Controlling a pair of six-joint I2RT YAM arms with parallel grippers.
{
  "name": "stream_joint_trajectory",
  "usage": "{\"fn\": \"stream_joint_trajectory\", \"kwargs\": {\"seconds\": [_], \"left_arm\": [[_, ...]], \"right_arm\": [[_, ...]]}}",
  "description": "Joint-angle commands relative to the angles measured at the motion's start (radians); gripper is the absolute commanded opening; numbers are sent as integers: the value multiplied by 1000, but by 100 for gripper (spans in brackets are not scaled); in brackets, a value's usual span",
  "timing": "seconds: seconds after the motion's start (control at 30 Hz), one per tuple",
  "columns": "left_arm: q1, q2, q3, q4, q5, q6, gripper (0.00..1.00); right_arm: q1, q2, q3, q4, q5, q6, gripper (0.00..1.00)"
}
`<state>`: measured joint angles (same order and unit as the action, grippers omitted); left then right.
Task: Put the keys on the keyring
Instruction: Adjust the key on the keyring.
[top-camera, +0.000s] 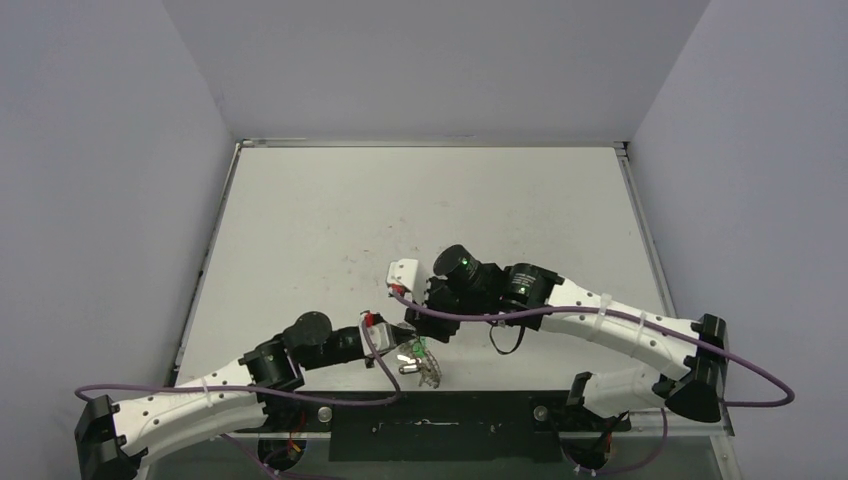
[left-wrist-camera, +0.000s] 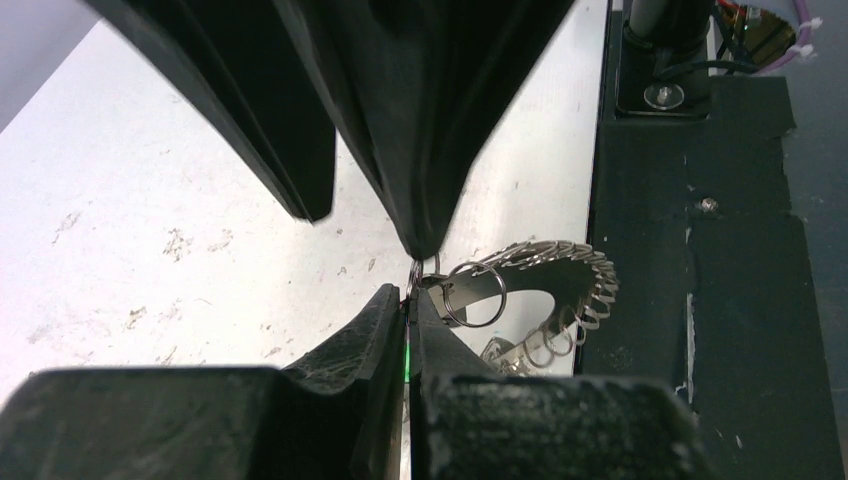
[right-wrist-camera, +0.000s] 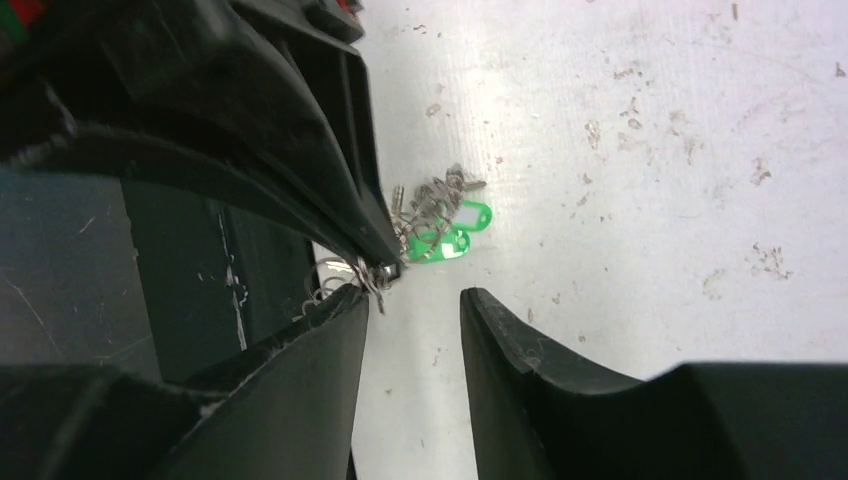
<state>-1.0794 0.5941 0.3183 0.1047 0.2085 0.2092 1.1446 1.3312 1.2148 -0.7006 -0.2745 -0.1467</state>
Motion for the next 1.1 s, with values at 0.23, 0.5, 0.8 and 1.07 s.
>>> {"fn": "stream_joint_trajectory", "kwargs": {"seconds": [0.23,0.5,0.8,1.07], "left_arm": [[-2,-144,-144,377,28,-86,0],[-2,-197,-205,516,42,-105,0],[-3,-197,-205,534,54,-106,0],[-2,-203,-213,573,57,-106,0]], "right_arm": [[-136,-263,-242,319,-347,-68,37],[-140,-234,-269,354,-416,-74,37],[-140,-198,-272,371,-415,-65,14],[-141,-190,-291,352,-377,-77,3]]}}
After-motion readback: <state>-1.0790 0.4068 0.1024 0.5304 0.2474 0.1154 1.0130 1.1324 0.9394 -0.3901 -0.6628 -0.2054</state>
